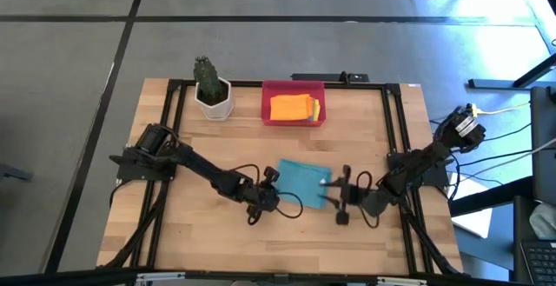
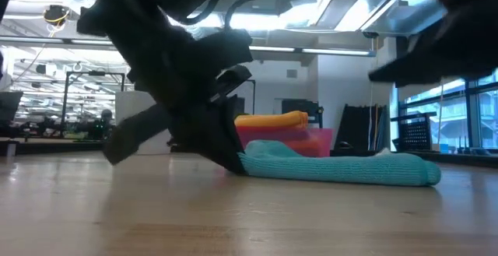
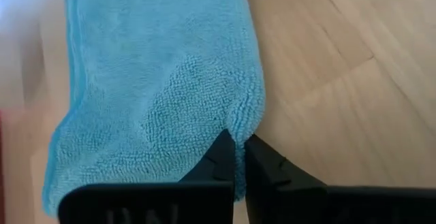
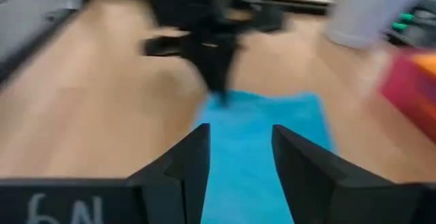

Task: Fold microfiber towels
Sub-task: Put the blue microfiber cloth into the red bin

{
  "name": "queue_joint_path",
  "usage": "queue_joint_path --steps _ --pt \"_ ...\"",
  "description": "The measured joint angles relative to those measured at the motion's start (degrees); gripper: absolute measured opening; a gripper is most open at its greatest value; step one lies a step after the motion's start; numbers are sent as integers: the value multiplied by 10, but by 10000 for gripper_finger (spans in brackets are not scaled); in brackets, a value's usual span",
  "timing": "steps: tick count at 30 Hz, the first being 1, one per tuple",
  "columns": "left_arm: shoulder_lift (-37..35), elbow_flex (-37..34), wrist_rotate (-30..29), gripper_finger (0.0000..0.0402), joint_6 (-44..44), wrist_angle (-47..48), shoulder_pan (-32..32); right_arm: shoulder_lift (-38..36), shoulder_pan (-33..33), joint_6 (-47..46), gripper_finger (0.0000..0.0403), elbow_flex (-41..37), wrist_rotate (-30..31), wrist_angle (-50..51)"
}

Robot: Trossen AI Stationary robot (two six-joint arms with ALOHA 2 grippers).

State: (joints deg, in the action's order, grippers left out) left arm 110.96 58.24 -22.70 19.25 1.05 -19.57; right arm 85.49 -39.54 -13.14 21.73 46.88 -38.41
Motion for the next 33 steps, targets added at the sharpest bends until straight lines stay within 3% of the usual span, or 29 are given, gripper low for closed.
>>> queue_joint_path --steps 5,11,17,25,33 --pt "-25 7 38 0 -50 6 18 38 -18 51 172 70 -62 17" --pt "-28 7 69 0 -94 15 32 93 -23 45 255 136 -105 90" --pt "-29 8 107 0 -133 11 43 149 -23 12 328 204 -39 256" --pt "-39 9 130 0 -178 10 42 222 -23 -53 309 313 -6 497" --pt "-84 10 132 0 -189 16 42 258 -35 -168 286 362 -2 624"
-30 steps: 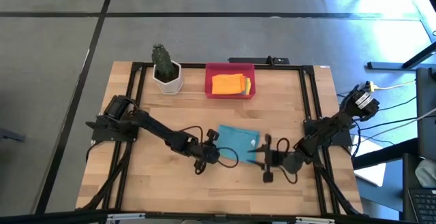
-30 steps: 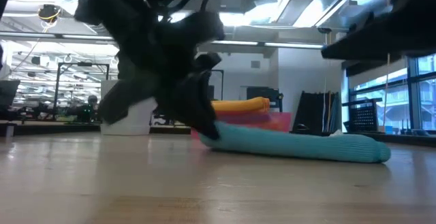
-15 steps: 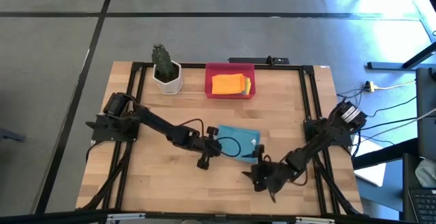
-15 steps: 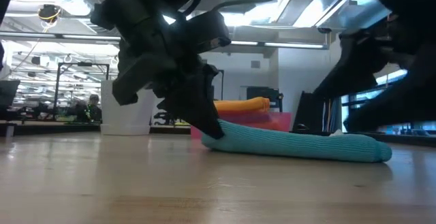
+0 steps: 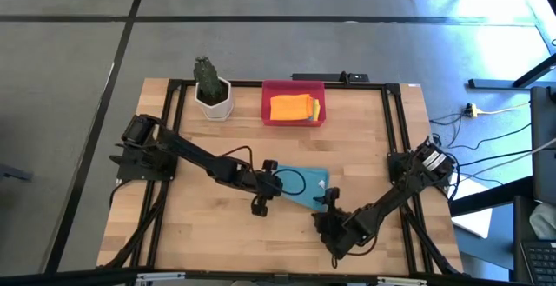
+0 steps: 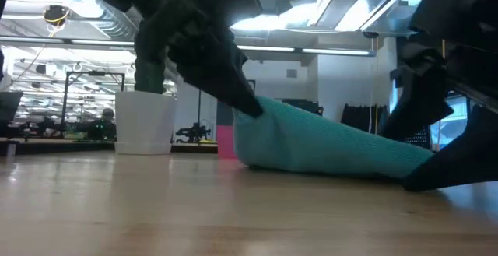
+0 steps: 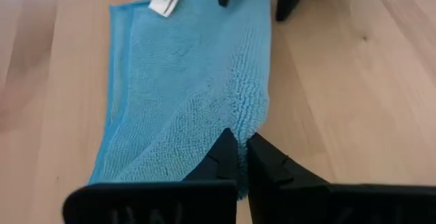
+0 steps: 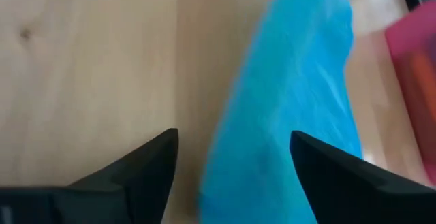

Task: Fold microfiber towels
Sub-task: Put the blue microfiber cloth into the red bin

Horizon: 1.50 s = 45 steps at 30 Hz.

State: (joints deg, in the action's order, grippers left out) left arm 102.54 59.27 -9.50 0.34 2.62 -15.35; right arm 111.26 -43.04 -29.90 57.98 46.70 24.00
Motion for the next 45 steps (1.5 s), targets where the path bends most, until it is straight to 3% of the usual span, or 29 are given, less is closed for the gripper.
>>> queue_joint_path --steps 8,16,21,26,33,39,45 --pt "-4 0 -4 0 -1 21 0 -3 -15 -87 240 -2 4 73" --pt "-4 0 -4 0 0 22 0 -3 -15 -87 173 -2 0 69" --pt "-4 0 -4 0 0 24 0 -3 -15 -86 109 -2 2 68" --pt "-4 0 -4 0 0 34 0 -3 -16 -87 18 -2 2 78" --pt "-44 0 -20 0 4 63 -1 -45 -15 -88 7 -2 22 103" --pt "-106 0 -72 0 36 91 6 -155 -5 -89 6 -2 102 198" --pt "-169 0 -102 0 75 98 45 -260 63 -23 6 -2 128 240"
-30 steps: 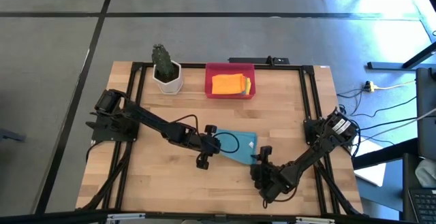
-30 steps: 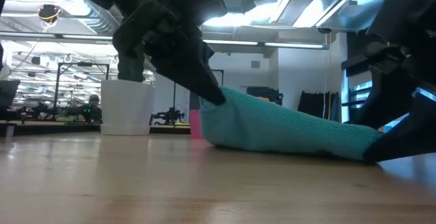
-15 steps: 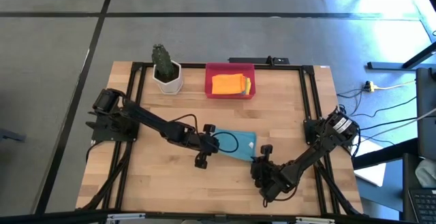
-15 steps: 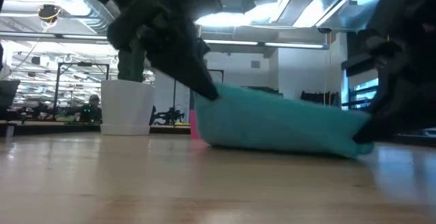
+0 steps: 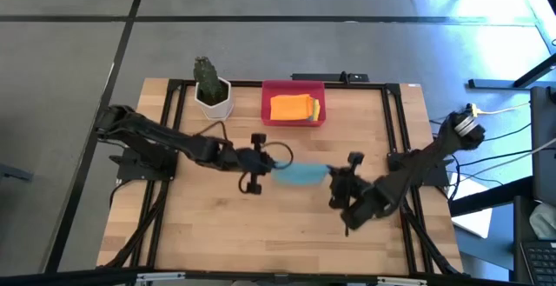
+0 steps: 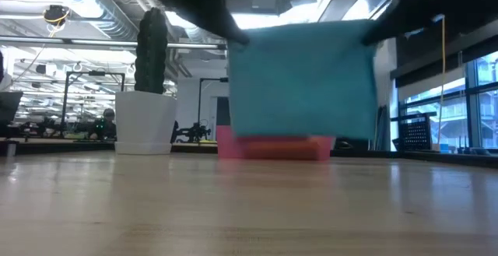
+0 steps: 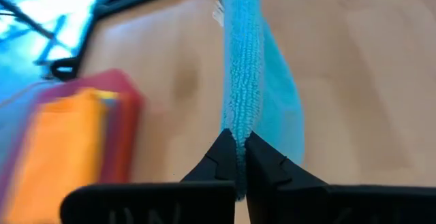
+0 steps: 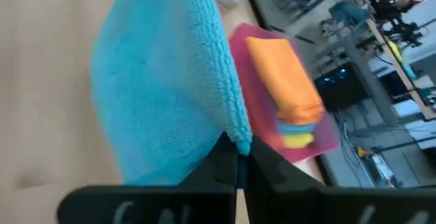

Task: Fold microfiber towels
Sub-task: Put the blue microfiber cloth into the red bin

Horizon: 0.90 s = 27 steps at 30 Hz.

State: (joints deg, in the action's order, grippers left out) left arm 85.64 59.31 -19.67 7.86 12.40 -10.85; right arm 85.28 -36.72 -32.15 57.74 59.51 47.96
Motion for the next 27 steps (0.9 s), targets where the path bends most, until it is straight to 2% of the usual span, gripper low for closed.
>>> queue_joint_path --steps 6,10,21,24,27 --pt "-29 0 -8 0 20 4 56 -58 84 100 6 0 -14 -17" --pt "-35 0 -7 0 36 12 67 -71 98 141 6 0 -29 -44" --pt "-34 0 -9 0 47 22 48 -63 86 130 6 0 -71 -53" --pt "-34 0 -38 0 55 21 46 -64 92 130 6 0 -56 -53" --pt "-34 0 -67 0 63 16 64 -70 124 133 6 0 -44 -58"
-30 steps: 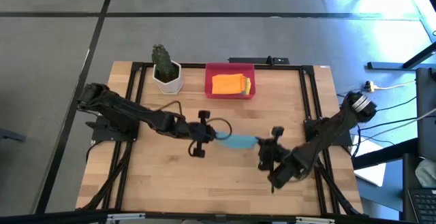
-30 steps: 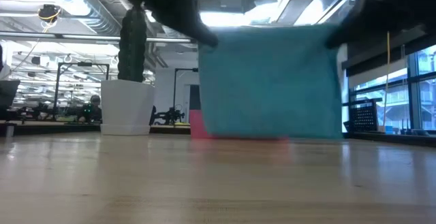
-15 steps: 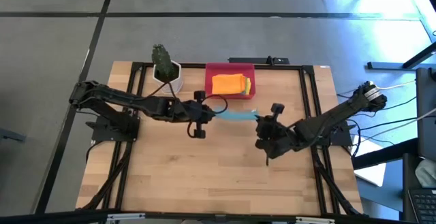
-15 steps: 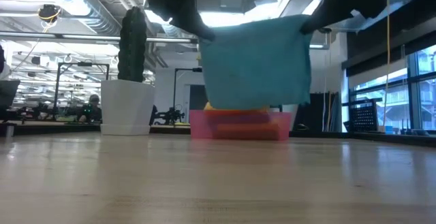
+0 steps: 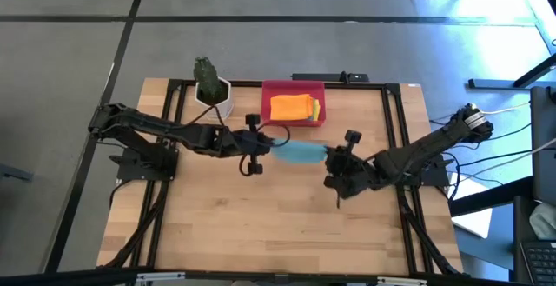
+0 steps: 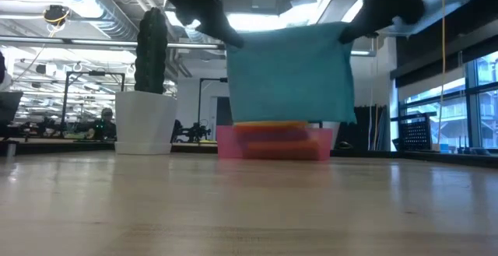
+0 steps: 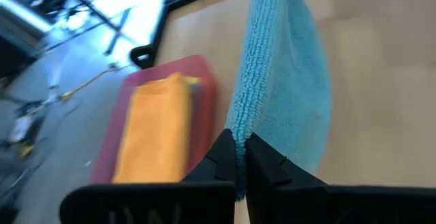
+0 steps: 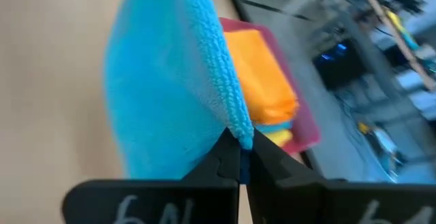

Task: Fold microfiber towels
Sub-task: Put the blue microfiber cloth into the red bin

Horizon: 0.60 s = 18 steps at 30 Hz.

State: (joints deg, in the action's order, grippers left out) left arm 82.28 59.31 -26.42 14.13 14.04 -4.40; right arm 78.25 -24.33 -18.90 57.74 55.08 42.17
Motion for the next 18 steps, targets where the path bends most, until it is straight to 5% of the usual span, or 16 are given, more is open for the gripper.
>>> queue_joint_path --steps 8,18 --pt "0 4 -22 0 59 -50 90 -1 150 143 6 0 -1 -67" --pt "0 50 13 0 133 -71 223 -41 363 369 6 0 -158 -263"
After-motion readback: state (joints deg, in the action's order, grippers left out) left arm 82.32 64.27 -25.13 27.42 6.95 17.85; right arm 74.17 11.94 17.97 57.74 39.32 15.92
